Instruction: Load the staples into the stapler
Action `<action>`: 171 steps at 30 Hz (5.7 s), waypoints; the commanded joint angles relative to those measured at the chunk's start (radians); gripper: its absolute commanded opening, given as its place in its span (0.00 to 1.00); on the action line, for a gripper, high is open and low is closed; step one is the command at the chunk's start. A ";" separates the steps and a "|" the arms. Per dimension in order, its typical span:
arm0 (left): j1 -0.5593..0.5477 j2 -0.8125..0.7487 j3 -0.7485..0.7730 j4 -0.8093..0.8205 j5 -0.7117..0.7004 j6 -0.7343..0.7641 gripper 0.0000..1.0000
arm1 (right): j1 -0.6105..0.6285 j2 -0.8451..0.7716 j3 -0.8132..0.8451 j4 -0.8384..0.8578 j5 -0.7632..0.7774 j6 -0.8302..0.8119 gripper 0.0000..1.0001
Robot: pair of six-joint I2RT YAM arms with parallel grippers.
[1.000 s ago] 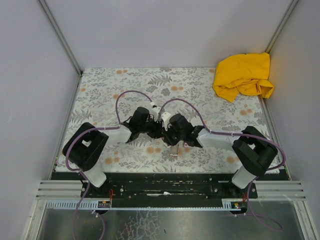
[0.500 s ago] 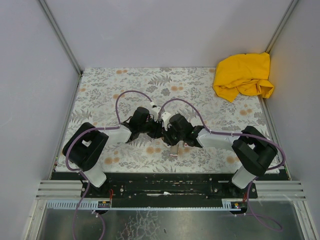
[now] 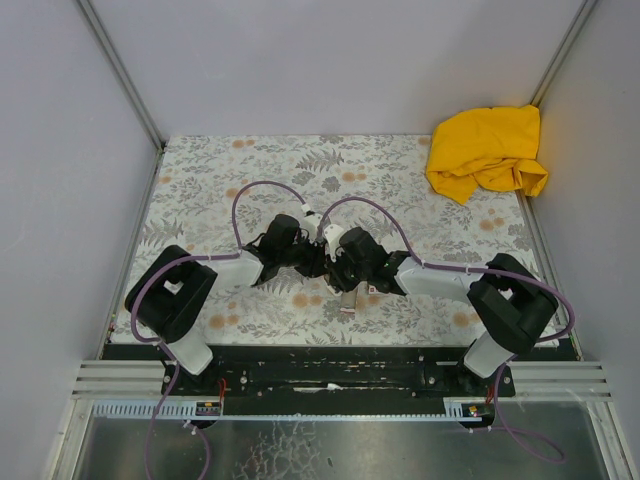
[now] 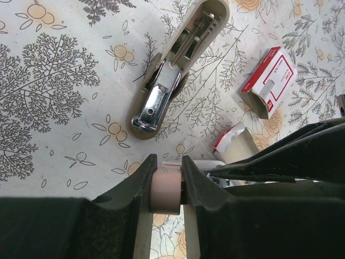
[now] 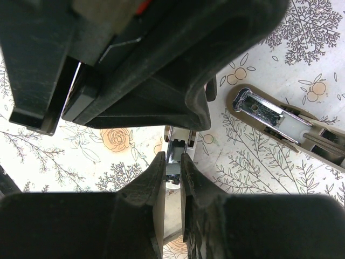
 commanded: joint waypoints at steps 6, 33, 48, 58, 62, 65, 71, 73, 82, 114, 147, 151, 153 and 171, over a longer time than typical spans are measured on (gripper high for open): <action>-0.037 0.014 -0.018 -0.062 -0.001 0.043 0.00 | 0.012 0.012 0.018 0.038 0.025 -0.016 0.16; -0.026 -0.157 -0.110 0.053 0.048 -0.028 0.47 | 0.014 -0.095 -0.008 0.004 -0.003 -0.002 0.15; 0.133 -0.417 -0.292 0.173 -0.243 -0.170 0.76 | 0.024 -0.013 -0.007 0.037 0.018 -0.058 0.15; 0.176 -0.531 -0.360 0.200 -0.326 -0.202 0.85 | 0.032 0.011 0.014 0.029 0.049 -0.077 0.15; 0.178 -0.534 -0.361 0.202 -0.325 -0.203 0.85 | 0.033 0.006 0.018 0.020 0.060 -0.083 0.15; 0.178 -0.542 -0.366 0.204 -0.328 -0.203 0.85 | 0.033 -0.007 0.021 0.015 0.059 -0.086 0.14; 0.180 -0.547 -0.370 0.207 -0.329 -0.203 0.85 | 0.034 -0.025 0.031 0.002 0.053 -0.088 0.14; 0.180 -0.548 -0.371 0.207 -0.329 -0.203 0.85 | 0.034 -0.025 0.035 -0.002 0.054 -0.090 0.14; 0.181 -0.552 -0.372 0.208 -0.319 -0.201 0.85 | 0.034 -0.013 0.039 -0.007 0.067 -0.097 0.14; 0.186 -0.558 -0.375 0.208 -0.314 -0.200 0.85 | 0.035 0.038 0.049 -0.012 0.046 -0.102 0.12; 0.189 -0.567 -0.375 0.207 -0.298 -0.200 0.86 | 0.035 0.047 0.076 -0.070 0.031 -0.121 0.45; 0.189 -0.566 -0.375 0.207 -0.295 -0.200 0.86 | 0.035 -0.031 0.077 -0.073 0.030 -0.104 0.52; 0.189 -0.564 -0.376 0.207 -0.291 -0.195 0.86 | 0.035 -0.072 0.076 -0.074 0.043 -0.082 0.54; -0.076 -0.133 0.098 0.055 -0.155 -0.008 0.85 | -0.254 -0.485 -0.168 -0.168 0.146 0.204 0.73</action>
